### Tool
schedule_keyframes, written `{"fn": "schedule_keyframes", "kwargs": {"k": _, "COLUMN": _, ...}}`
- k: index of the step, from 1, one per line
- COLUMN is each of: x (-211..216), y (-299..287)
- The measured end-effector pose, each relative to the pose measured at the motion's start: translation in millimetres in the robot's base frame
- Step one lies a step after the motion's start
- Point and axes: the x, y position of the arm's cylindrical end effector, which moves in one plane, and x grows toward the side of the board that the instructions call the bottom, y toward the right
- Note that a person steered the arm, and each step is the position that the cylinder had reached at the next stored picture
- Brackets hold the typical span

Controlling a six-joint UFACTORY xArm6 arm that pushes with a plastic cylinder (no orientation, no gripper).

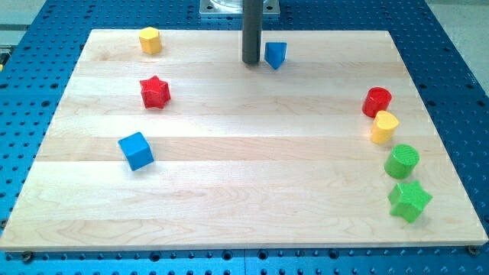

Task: Move the blue triangle above the red circle

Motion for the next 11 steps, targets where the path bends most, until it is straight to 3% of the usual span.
{"fn": "schedule_keyframes", "kwargs": {"k": 1, "x": -9.9, "y": 27.2}}
{"fn": "schedule_keyframes", "kwargs": {"k": 3, "x": 76.6, "y": 105.8}}
{"fn": "schedule_keyframes", "kwargs": {"k": 5, "x": 39.4, "y": 78.8}}
{"fn": "schedule_keyframes", "kwargs": {"k": 6, "x": 32.8, "y": 99.6}}
{"fn": "schedule_keyframes", "kwargs": {"k": 7, "x": 52.3, "y": 150.2}}
{"fn": "schedule_keyframes", "kwargs": {"k": 11, "x": 88.9, "y": 165.6}}
